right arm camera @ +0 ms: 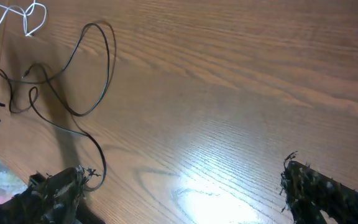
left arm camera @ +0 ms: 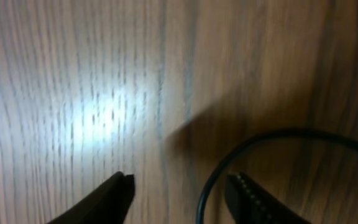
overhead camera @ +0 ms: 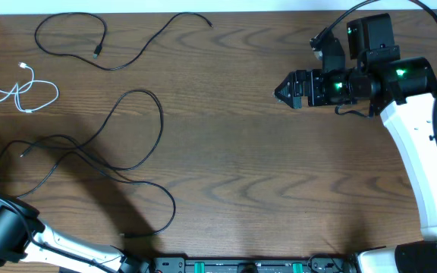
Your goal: Untangle cables
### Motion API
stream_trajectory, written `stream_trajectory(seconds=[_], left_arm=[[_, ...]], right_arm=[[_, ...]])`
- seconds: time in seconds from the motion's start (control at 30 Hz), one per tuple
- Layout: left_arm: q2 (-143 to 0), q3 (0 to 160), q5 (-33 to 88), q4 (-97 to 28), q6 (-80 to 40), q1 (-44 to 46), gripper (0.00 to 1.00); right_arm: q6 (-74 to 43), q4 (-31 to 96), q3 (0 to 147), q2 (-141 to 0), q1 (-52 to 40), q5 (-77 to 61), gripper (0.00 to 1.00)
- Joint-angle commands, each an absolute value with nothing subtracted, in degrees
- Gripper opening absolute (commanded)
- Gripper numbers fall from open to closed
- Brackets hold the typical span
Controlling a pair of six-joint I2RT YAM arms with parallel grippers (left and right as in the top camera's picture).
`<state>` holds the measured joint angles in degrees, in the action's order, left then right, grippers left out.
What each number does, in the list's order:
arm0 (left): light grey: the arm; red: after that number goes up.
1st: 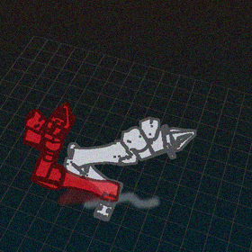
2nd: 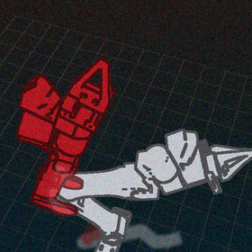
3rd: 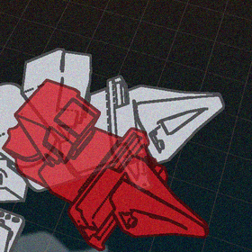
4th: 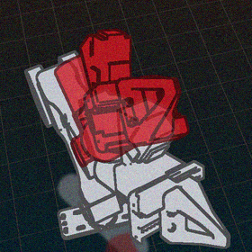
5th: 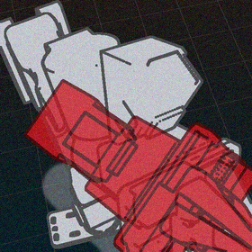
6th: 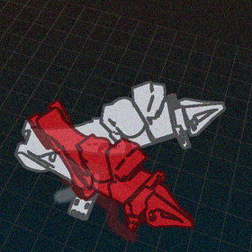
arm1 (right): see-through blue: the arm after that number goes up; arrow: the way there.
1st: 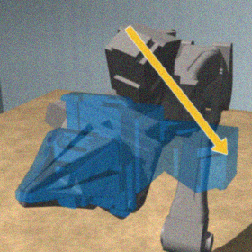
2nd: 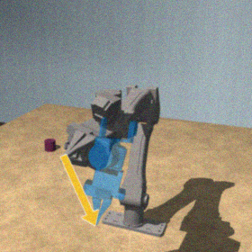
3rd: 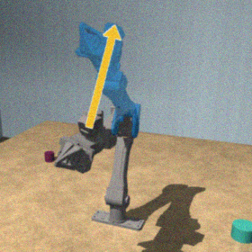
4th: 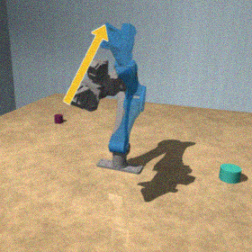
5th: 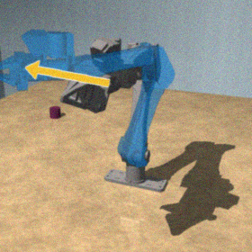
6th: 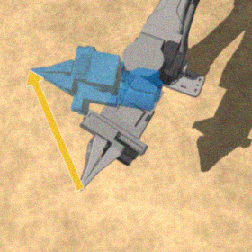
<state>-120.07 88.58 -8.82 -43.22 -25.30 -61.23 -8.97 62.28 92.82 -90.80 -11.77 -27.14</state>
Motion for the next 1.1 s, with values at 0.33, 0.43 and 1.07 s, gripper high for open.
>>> stream_trajectory(seconds=[0.33, 0.43, 1.07], left_arm=[[-126.15, 88.33, -0.38, -42.30, -19.94, -61.28, 0.56], [-126.15, 88.33, -0.38, -42.30, -19.92, -61.28, 0.56], [-125.78, 96.33, -6.33, -35.38, -7.55, -61.28, 0.08]], right_arm=[[-8.56, 62.30, 92.92, -91.11, -12.53, -27.09, 0.99], [-8.56, 62.35, 92.92, -91.11, -12.53, -27.09, 0.99], [-9.89, 62.63, 92.92, -91.11, -13.61, -27.09, 0.99]])
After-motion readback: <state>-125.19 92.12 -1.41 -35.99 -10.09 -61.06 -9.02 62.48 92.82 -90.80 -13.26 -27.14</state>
